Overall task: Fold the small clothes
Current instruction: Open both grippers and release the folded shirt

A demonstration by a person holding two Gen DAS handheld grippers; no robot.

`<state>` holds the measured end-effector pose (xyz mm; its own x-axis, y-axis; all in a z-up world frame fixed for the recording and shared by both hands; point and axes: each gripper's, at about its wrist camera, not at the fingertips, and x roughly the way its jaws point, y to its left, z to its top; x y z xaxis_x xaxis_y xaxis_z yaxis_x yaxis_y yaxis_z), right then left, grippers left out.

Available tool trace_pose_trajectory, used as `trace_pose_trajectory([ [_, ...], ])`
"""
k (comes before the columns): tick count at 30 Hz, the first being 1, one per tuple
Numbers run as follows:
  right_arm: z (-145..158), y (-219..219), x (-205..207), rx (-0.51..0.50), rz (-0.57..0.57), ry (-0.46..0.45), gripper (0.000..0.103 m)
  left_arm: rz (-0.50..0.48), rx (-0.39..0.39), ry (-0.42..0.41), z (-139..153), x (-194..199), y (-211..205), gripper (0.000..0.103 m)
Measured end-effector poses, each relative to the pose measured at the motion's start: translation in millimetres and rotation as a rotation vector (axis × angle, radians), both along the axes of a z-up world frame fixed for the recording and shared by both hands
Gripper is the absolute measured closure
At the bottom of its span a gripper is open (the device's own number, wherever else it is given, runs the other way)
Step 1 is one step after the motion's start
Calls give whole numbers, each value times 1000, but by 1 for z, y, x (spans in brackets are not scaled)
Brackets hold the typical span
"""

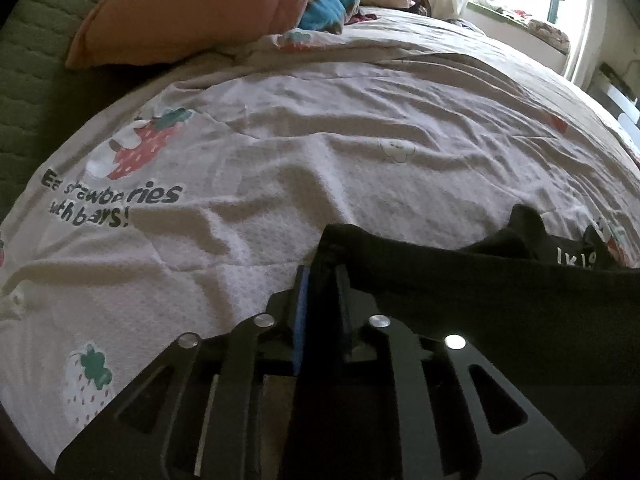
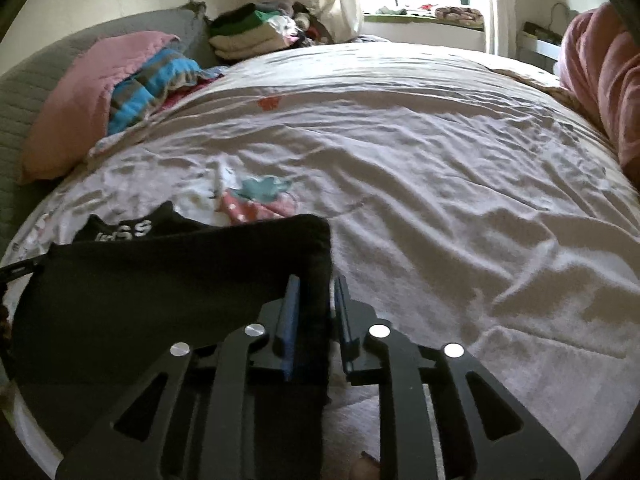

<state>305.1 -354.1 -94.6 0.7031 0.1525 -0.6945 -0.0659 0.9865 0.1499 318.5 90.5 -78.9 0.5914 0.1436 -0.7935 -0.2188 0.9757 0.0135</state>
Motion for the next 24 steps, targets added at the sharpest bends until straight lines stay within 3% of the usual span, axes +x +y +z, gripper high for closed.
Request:
trace_pose_trajectory([
  [7, -2, 1, -5, -67, -21, 20, 60, 23, 15, 5, -3, -19, -8, 87],
  [10, -1, 0, -9, -85, -28, 16, 51, 46, 24, 14, -2, -30, -8, 72],
  [12, -1, -2, -15, -96, -34, 11, 49, 71, 9, 12, -1, -39, -3, 58],
  [16, -3, -6, -25, -94, -51, 19, 42, 78, -32, -1, 0, -55, 3, 53],
  [24, 2, -12, -49, -91, -85, 38, 41, 44, -74, -7, 2, -86, -2, 30],
])
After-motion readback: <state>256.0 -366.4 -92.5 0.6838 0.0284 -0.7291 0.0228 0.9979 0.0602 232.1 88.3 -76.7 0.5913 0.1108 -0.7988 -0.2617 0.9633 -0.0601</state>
